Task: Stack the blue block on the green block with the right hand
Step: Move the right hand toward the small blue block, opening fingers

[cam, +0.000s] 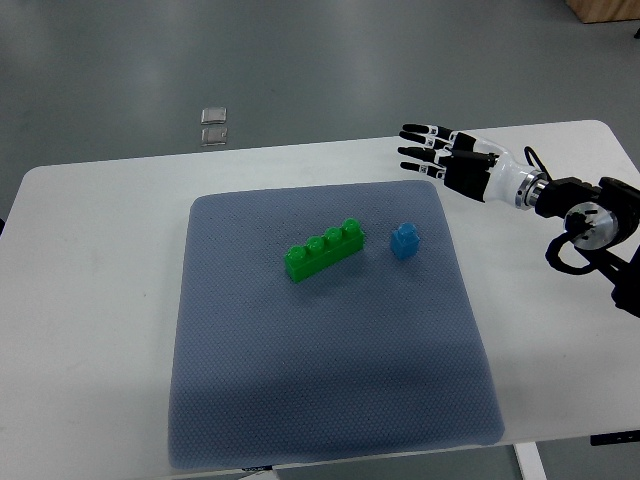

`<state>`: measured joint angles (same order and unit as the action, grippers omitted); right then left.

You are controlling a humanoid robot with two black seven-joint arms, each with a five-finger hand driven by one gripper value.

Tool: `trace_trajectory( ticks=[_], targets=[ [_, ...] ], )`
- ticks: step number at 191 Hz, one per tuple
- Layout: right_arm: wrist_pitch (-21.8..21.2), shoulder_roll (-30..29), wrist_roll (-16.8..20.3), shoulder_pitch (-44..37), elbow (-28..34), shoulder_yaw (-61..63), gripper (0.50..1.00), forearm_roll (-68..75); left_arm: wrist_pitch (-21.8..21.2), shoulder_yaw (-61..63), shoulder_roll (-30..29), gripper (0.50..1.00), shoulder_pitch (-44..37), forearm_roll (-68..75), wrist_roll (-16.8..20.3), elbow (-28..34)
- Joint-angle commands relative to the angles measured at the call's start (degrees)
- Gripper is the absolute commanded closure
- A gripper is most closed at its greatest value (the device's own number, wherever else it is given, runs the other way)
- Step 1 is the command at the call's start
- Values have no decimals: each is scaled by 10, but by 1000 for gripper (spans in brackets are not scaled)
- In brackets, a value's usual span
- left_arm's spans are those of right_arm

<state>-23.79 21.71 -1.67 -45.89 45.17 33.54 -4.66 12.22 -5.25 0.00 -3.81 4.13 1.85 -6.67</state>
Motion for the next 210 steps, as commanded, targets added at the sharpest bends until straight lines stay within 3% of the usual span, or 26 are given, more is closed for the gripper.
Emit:
trace_trajectory(
  ticks=[1, 210],
  targets=[
    [0, 1, 0, -1, 0, 0, 572, 0, -1, 0, 0, 500, 0, 0, 0, 0],
    [-17, 60, -3, -56, 1, -2, 574, -60, -4, 0, 0, 500, 0, 0, 1, 0]
  ],
)
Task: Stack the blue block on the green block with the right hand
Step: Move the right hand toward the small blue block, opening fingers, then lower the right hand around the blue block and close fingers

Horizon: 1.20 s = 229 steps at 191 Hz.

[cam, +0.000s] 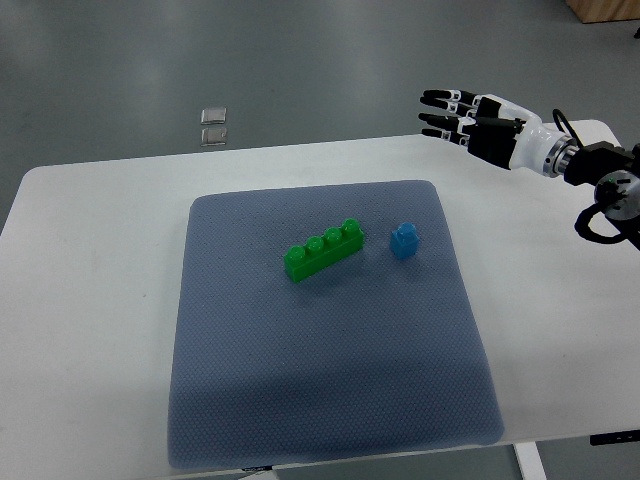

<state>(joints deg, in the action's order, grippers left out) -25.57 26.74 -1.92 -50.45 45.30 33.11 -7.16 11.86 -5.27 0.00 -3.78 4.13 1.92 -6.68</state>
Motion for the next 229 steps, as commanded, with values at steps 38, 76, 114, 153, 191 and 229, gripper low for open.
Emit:
trace_trajectory(
  ticks=[38, 76, 114, 153, 191, 229],
  targets=[
    [1, 20, 0, -25, 6, 3, 574, -107, 0, 0, 0, 500, 0, 0, 0, 0],
    [3, 53, 0, -23, 59, 2, 579, -204, 0, 0, 0, 500, 0, 0, -1, 0],
    [28, 57, -1, -29, 92, -7, 585, -370, 0, 1, 0, 500, 0, 0, 0, 0],
    [54, 57, -24, -31, 109, -15, 583, -559, 0, 0, 0, 500, 0, 0, 0, 0],
    [105, 60, -27, -50, 158, -81, 585, -663, 0, 0, 0, 500, 0, 0, 0, 0],
    [168, 52, -23, -67, 174, -176, 585, -673, 0, 0, 0, 500, 0, 0, 0, 0]
  ],
)
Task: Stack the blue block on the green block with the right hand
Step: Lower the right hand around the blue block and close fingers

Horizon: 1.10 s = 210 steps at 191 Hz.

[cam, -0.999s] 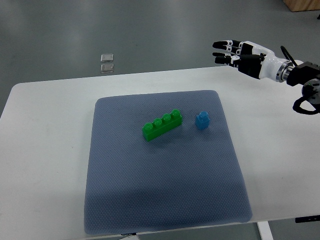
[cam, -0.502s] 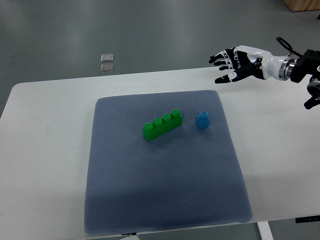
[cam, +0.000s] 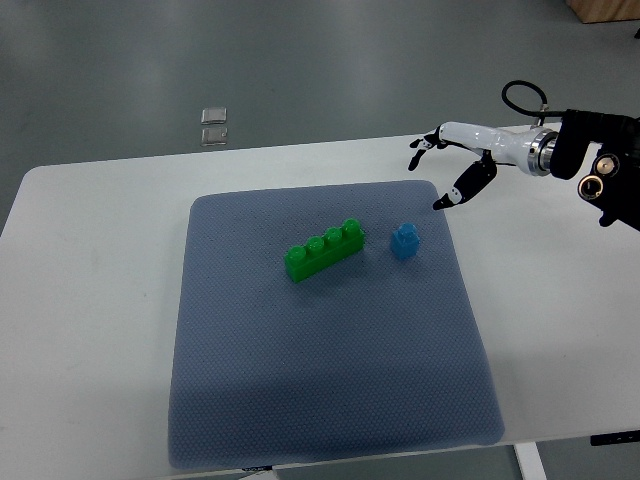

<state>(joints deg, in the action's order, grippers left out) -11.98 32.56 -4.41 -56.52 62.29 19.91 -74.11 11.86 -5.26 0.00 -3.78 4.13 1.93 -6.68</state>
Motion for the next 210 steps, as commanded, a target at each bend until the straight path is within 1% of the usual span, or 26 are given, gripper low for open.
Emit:
trace_trajectory(
  ticks=[1, 19, 57, 81, 103, 123, 151, 162, 167, 179, 182, 210],
  targets=[
    [35, -7, 2, -6, 4, -48, 585, -3, 0, 0, 0, 500, 0, 0, -1, 0],
    [63, -14, 2, -5, 4, -79, 585, -2, 0, 1, 0, 500, 0, 0, 0, 0],
    [89, -14, 3, 2, 0, -88, 587, -2, 0, 1, 0, 500, 0, 0, 0, 0],
    [90, -18, 4, 2, -2, -93, 591, -2, 0, 0, 0, 500, 0, 0, 0, 0],
    [90, -36, 5, 4, -8, -95, 591, -2, 0, 0, 0, 500, 0, 0, 0, 0],
    [96, -54, 17, 12, -24, -96, 593, -2, 0, 0, 0, 500, 0, 0, 0, 0],
    [99, -65, 18, 16, -38, -96, 595, -3, 0, 0, 0, 500, 0, 0, 0, 0],
    [101, -66, 19, 19, -39, -96, 615, -4, 0, 0, 0, 500, 0, 0, 0, 0],
    [101, -66, 19, 19, -39, -96, 634, -4, 0, 0, 0, 500, 0, 0, 0, 0],
    [101, -65, 19, 19, -39, -97, 650, -4, 0, 0, 0, 500, 0, 0, 0, 0],
    [101, -65, 19, 18, -39, -97, 662, -4, 0, 0, 0, 500, 0, 0, 0, 0],
    [101, -70, 19, 18, -39, -97, 666, -3, 0, 1, 0, 500, 0, 0, 0, 0]
  ],
)
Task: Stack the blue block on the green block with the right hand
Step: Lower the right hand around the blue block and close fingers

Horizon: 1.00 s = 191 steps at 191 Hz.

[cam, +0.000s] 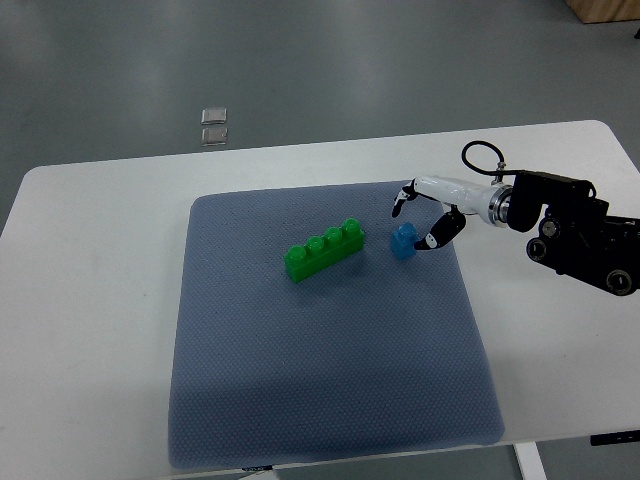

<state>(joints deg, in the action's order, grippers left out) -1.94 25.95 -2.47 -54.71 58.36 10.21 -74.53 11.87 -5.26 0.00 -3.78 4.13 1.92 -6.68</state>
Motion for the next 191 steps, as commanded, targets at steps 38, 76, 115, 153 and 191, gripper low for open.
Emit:
trace_trajectory(
  ticks=[38, 76, 115, 153, 191],
  targets=[
    [-2, -10, 0, 0, 1, -1, 666, 1, 0, 0, 0, 500, 0, 0, 0, 0],
    [-1, -10, -1, -2, 1, -16, 673, -6, 0, 0, 0, 500, 0, 0, 0, 0],
    [-2, -10, -1, 0, 1, -17, 705, -12, 0, 0, 0, 500, 0, 0, 0, 0],
    [-1, -10, -2, 0, 3, -17, 736, -24, 0, 0, 0, 500, 0, 0, 0, 0],
    [-1, -10, -3, -1, 4, -17, 740, -25, 0, 1, 0, 500, 0, 0, 0, 0]
  ],
)
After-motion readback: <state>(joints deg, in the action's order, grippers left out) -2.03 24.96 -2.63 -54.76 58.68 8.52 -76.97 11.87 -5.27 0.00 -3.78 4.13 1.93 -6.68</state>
